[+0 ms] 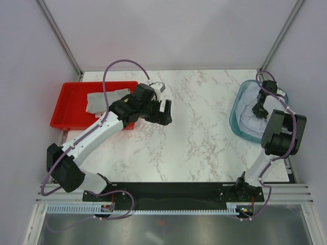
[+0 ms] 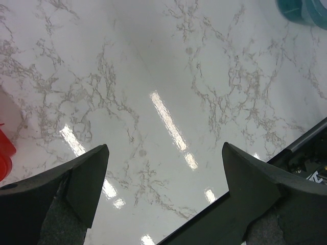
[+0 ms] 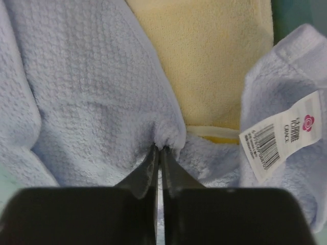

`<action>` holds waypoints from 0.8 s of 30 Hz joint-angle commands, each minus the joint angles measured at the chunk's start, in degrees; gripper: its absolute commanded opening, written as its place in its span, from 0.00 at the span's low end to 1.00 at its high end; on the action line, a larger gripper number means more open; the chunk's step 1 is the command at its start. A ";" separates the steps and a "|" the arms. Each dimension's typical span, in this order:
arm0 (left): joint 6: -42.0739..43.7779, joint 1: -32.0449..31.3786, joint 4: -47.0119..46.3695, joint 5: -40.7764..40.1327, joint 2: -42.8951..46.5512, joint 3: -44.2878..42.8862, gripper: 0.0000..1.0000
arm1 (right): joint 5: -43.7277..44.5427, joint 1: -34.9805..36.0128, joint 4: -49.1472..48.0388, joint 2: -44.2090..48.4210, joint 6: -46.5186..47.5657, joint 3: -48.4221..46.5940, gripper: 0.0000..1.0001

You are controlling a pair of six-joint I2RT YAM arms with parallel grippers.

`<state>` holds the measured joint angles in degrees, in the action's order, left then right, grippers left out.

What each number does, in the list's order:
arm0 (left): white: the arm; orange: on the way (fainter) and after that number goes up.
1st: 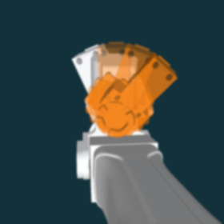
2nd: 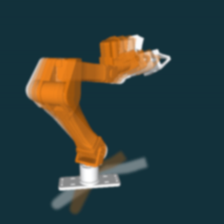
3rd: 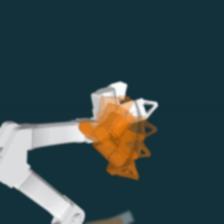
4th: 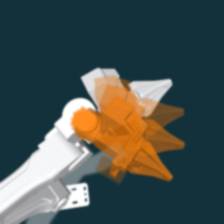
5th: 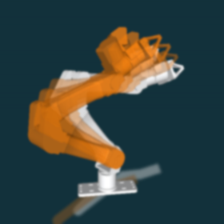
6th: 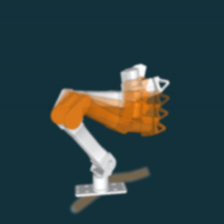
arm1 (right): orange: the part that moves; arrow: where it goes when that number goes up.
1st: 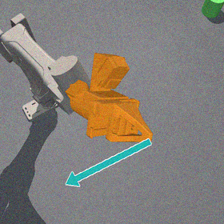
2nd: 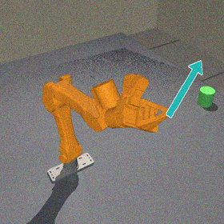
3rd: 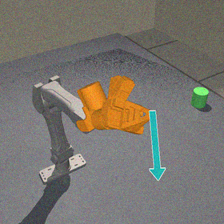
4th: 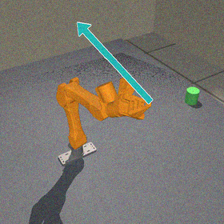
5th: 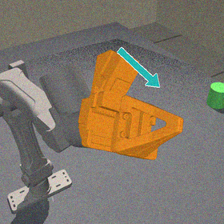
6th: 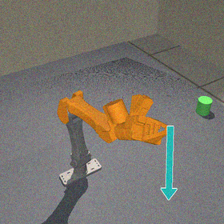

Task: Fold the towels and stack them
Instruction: Grab crumpled towel

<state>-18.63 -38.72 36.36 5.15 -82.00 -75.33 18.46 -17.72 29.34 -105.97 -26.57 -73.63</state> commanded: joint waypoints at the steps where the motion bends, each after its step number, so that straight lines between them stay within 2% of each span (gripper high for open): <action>1: -1.41 -0.22 -1.11 0.57 3.24 -0.52 1.00 | -0.45 -0.65 -0.70 1.64 1.96 -1.78 0.00; 2: -0.45 -0.22 -4.07 2.57 3.33 -0.61 1.00 | -0.27 -0.65 1.22 4.61 2.04 -2.39 0.00; 7: -1.14 -0.22 -4.10 4.43 3.68 -0.78 0.99 | -3.33 -0.65 8.70 12.80 3.18 -10.21 0.00; 10: -1.84 -0.22 -4.45 5.57 4.12 -1.40 0.99 | -11.93 -0.57 10.03 17.72 3.01 -12.85 0.00; 11: -1.93 -0.22 -4.54 5.66 4.39 -1.66 0.99 | -17.35 -0.57 9.60 20.69 2.84 -13.03 0.00; 13: -1.85 -0.22 -4.63 5.31 4.74 -1.93 1.00 | -22.91 -0.39 8.54 23.78 0.66 -13.12 0.00; 15: -1.32 -0.22 -4.63 4.53 4.92 -2.19 1.00 | -32.04 -0.04 6.00 28.18 -1.72 -13.04 0.00; 17: -1.05 -0.13 -4.63 4.52 5.09 -2.71 1.00 | -38.38 0.92 1.71 31.77 -7.23 -12.16 0.00; 18: -1.05 -0.04 -4.63 4.52 5.44 -2.80 1.00 | -46.07 1.36 -0.75 32.92 -9.88 -11.37 0.00; 21: -0.88 0.05 -4.37 4.17 6.76 -2.37 1.00 | -52.54 5.92 -8.14 36.44 -18.31 -9.35 0.00; 24: -2.11 0.31 -3.05 1.20 9.04 -0.70 1.00 | -53.09 13.91 -11.15 38.38 -20.54 -6.37 0.00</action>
<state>-19.09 -38.70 34.20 8.86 -76.88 -75.40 -25.50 -9.23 24.69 -68.71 -39.77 -82.65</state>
